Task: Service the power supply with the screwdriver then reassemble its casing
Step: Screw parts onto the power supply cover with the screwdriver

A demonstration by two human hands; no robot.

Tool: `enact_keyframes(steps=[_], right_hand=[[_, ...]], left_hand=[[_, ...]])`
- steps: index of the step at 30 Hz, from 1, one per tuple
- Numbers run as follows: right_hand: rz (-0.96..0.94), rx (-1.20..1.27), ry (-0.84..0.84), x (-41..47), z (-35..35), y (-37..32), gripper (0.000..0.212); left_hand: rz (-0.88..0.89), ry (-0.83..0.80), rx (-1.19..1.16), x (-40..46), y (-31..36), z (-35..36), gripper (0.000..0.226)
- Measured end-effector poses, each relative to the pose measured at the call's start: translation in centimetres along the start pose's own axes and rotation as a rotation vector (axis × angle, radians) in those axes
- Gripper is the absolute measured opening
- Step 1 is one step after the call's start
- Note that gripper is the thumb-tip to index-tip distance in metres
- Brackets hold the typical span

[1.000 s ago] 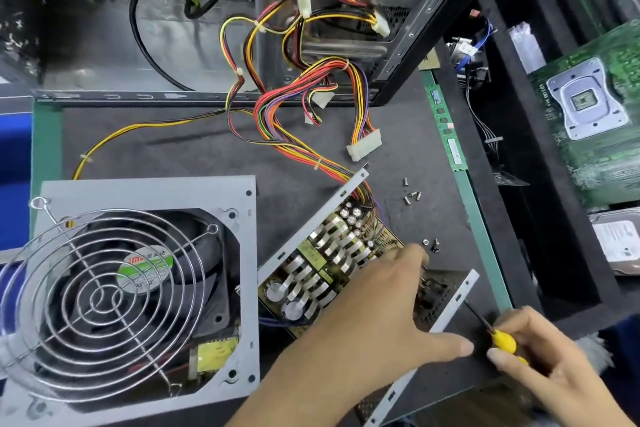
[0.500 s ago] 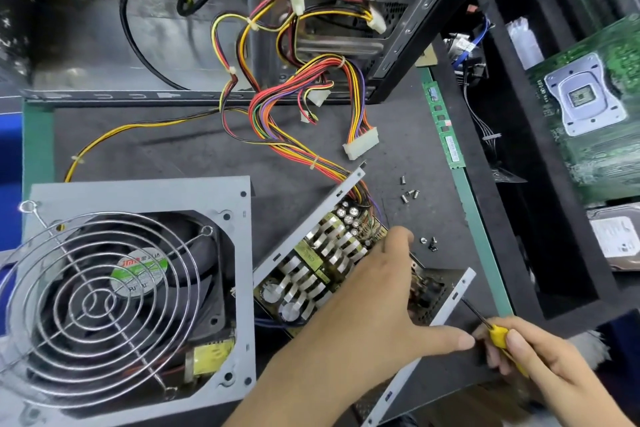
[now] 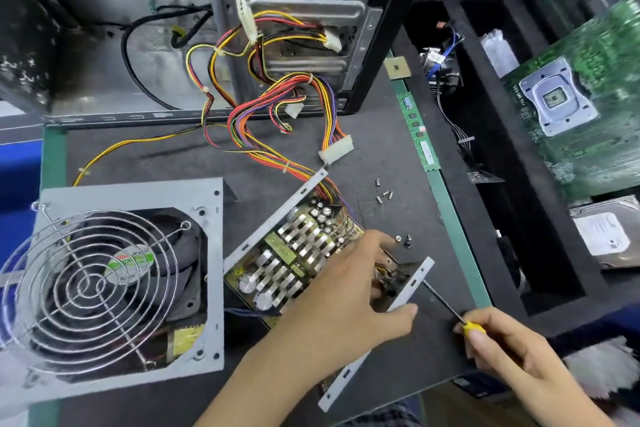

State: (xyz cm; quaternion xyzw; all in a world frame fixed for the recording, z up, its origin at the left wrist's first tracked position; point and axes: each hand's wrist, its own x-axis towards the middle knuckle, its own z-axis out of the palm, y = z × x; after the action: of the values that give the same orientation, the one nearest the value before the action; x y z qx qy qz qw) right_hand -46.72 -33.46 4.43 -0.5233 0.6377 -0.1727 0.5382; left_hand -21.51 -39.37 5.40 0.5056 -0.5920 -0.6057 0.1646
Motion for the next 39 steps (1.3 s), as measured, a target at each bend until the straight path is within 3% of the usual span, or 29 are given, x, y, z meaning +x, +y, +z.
enact_keyframes(steps=[8, 21, 30, 33, 36, 39], right_hand=[[-0.071, -0.038, -0.039, 0.6, -1.1, 1.4, 0.035], [-0.141, 0.033, -0.128, 0.3, -3.0, 1.7, 0.028], [-0.227, 0.128, -0.137, 0.9, -4.1, -1.1, 0.021], [-0.271, 0.130, -0.122, 1.4, -4.3, -2.8, 0.025], [-0.310, 0.111, -0.116, 2.1, -4.3, -4.4, 0.029], [-0.324, 0.100, -0.094, 3.1, -4.1, -5.8, 0.030]], left_hand=[[-0.007, 0.110, 0.166, 0.5, 1.7, 1.3, 0.030], [-0.009, 0.153, 0.226, 0.4, 3.5, 1.6, 0.003], [-0.068, 0.121, -0.117, -1.1, 6.6, -3.4, 0.032], [-0.093, 0.095, -0.174, -1.6, 7.2, -4.4, 0.013], [-0.131, 0.054, -0.228, -1.9, 7.4, -5.2, 0.008], [-0.169, 0.020, -0.222, -1.6, 7.7, -6.5, 0.026]])
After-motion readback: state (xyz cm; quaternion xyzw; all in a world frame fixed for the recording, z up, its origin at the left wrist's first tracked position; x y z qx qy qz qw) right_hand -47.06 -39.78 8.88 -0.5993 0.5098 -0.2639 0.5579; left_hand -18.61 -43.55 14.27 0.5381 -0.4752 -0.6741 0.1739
